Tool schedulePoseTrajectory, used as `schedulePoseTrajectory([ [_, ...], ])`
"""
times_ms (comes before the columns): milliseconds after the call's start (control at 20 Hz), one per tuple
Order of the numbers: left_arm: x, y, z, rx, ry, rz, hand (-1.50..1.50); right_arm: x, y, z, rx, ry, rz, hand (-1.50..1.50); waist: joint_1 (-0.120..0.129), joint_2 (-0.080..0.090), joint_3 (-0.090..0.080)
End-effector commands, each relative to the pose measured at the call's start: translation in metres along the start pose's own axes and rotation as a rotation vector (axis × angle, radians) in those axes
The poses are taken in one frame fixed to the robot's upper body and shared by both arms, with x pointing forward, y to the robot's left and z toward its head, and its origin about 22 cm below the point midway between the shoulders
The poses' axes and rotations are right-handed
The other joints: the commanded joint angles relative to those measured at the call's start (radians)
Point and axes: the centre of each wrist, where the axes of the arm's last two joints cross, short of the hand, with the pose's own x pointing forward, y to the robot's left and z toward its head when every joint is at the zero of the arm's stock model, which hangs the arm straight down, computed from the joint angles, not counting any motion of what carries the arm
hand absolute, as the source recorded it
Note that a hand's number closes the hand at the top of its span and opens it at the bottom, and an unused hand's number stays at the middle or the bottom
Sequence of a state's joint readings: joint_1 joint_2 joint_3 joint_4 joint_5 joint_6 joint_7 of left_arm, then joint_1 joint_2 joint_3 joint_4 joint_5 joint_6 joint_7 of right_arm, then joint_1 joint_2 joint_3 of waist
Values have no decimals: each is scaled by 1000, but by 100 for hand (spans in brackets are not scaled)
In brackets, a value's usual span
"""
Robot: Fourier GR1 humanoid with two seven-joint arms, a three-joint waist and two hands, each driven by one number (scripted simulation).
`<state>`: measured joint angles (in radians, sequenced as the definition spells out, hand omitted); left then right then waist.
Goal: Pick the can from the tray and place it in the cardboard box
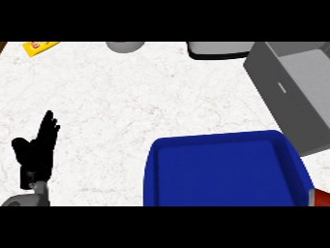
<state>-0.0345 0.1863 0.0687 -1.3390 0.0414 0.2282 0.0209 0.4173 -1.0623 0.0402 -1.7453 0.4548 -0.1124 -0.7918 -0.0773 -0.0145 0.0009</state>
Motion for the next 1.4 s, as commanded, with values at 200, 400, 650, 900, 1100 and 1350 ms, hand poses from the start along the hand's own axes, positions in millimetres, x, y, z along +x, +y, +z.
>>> schedulePoseTrajectory([
  [200, -9, -12, 19, -26, 8, -7, 0, -36, -91, 76, -239, 15, -62, 150, 26, 2, -2],
  [400, 3, -4, -9, -44, -10, -8, 0, -44, -138, 100, -293, 73, -29, 150, 47, 12, -2],
  [650, 10, -17, -4, -73, -26, -20, 0, -62, -150, 93, -384, 142, -54, 150, 86, 17, -1],
  [900, 27, -28, -15, -91, -40, -21, 0, -81, -150, 79, -411, 163, -112, 150, 106, 21, 0],
  [1100, 12, -41, -9, -89, -55, -4, 0, -92, -140, 37, -392, 172, -136, 150, 116, 23, -1],
  [1350, 17, -34, -22, -118, -60, -12, 0, -121, -130, 10, -384, 187, -151, 150, 140, 31, 0],
])
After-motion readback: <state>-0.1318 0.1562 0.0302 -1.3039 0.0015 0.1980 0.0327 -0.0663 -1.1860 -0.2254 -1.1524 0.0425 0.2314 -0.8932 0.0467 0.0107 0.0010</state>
